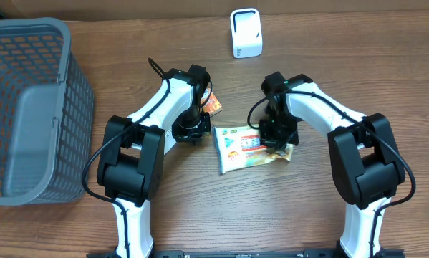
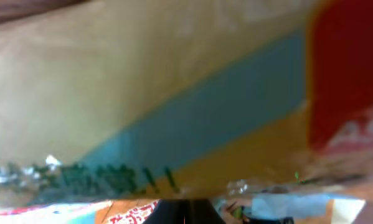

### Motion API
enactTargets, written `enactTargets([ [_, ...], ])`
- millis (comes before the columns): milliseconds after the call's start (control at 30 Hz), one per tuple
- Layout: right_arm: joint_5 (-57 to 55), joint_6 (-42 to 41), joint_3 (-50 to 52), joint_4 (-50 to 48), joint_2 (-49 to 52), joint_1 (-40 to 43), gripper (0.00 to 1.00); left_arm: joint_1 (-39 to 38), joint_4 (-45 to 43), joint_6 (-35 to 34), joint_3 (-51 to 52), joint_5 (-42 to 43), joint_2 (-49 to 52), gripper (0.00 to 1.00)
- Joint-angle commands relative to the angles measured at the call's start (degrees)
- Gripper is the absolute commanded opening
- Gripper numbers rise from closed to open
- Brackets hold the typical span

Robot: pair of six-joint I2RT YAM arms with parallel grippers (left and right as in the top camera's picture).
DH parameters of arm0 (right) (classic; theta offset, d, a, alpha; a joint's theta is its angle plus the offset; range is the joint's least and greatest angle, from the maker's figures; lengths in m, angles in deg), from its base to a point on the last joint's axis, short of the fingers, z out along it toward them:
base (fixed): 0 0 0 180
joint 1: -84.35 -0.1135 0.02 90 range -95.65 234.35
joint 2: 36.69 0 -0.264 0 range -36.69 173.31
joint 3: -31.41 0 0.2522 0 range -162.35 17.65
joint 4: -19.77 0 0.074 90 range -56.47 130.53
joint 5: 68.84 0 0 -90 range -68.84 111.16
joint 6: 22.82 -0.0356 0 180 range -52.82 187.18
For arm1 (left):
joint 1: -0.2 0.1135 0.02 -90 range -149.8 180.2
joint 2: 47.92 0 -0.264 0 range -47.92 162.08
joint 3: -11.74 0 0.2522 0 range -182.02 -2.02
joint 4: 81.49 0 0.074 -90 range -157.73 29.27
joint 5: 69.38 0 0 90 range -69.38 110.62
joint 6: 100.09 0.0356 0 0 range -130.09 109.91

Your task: Scan the item barcode

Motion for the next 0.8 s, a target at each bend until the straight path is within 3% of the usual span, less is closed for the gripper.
enactTargets([
  [0,-8.1,-0.8,0.8,0.7,0.0,0.9,0.04,-0.4,0.8,0.5,0.2,-1.0,-0.1,0.04],
  [133,-2.1,-0.8,0.8,-1.3,0.0,0.9,0.04,-0.4,4.6,3.0,-4.5,3.6,-0.3,0.04],
  [233,7.4,-0.8,0.8,-5.8,0.0,0.8,0.04,-0.6,5.8,9.5,-10.9,19.2,-0.5,0.04],
  [333,9.7,-2.6,0.8,-7.6,0.0,0.6,0.04,-1.4,4.7,11.5,-11.6,28.5,-0.5,0.04],
  [767,11.1,-3.8,0.8,-8.5,0.0,0.6,0.04,-3.8,-9.7,7.1,1.4,26.3,-0.3,0.04],
])
